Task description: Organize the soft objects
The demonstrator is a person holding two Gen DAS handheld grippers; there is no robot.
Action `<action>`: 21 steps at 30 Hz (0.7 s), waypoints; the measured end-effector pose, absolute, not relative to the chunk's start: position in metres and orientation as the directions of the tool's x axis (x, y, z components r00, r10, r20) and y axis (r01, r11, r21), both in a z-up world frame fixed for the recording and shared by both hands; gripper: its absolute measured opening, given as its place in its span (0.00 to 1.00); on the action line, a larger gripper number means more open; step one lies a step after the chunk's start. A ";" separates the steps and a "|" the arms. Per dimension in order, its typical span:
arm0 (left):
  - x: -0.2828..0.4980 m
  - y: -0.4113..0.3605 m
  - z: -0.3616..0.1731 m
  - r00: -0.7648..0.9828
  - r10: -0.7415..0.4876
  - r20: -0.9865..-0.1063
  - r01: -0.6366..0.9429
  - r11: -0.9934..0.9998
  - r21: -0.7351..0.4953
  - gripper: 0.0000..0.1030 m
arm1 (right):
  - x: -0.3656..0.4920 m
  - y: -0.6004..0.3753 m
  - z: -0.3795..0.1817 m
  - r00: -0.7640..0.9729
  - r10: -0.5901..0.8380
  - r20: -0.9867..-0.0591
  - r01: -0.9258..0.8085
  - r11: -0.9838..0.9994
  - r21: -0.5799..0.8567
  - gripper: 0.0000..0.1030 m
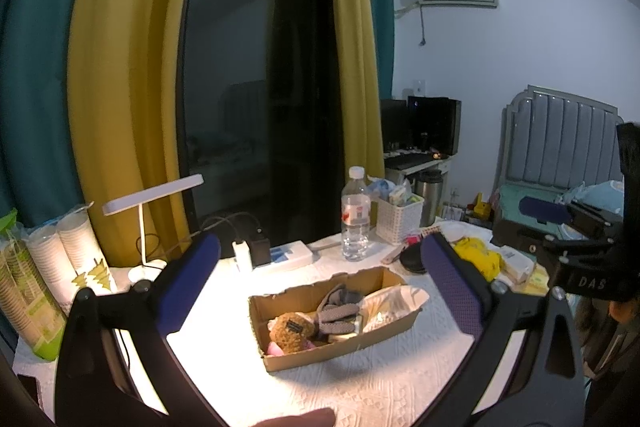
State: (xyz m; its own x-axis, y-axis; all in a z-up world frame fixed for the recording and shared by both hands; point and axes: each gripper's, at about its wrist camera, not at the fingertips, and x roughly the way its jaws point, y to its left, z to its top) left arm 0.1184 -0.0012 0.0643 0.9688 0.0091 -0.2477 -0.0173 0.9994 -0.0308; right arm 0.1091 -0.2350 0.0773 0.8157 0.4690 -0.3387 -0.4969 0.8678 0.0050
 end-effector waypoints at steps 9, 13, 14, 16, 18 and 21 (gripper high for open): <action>0.129 -0.003 0.060 0.966 0.004 -0.260 -0.013 0.999 -0.032 0.99 | 0.115 -0.236 0.077 0.811 0.471 -0.346 -0.499 0.866 0.009 0.73; 0.134 -0.002 0.059 0.966 0.005 -0.260 -0.015 0.999 -0.036 0.99 | 0.116 -0.236 0.077 0.810 0.470 -0.350 -0.499 0.867 0.008 0.73; 0.134 -0.002 0.059 0.966 0.005 -0.260 -0.015 0.999 -0.035 0.99 | 0.118 -0.236 0.077 0.810 0.469 -0.351 -0.498 0.867 0.008 0.73; 0.137 -0.003 0.058 0.965 0.004 -0.263 -0.013 0.999 -0.032 0.99 | 0.119 -0.236 0.076 0.809 0.471 -0.351 -0.499 0.866 0.010 0.73; 0.141 -0.003 0.058 0.964 0.003 -0.266 -0.012 0.999 -0.031 0.99 | 0.120 -0.236 0.076 0.809 0.472 -0.352 -0.500 0.866 0.012 0.73; 0.146 -0.003 0.056 0.962 0.003 -0.272 -0.012 0.999 -0.033 0.99 | 0.121 -0.236 0.076 0.809 0.471 -0.352 -0.500 0.866 0.011 0.73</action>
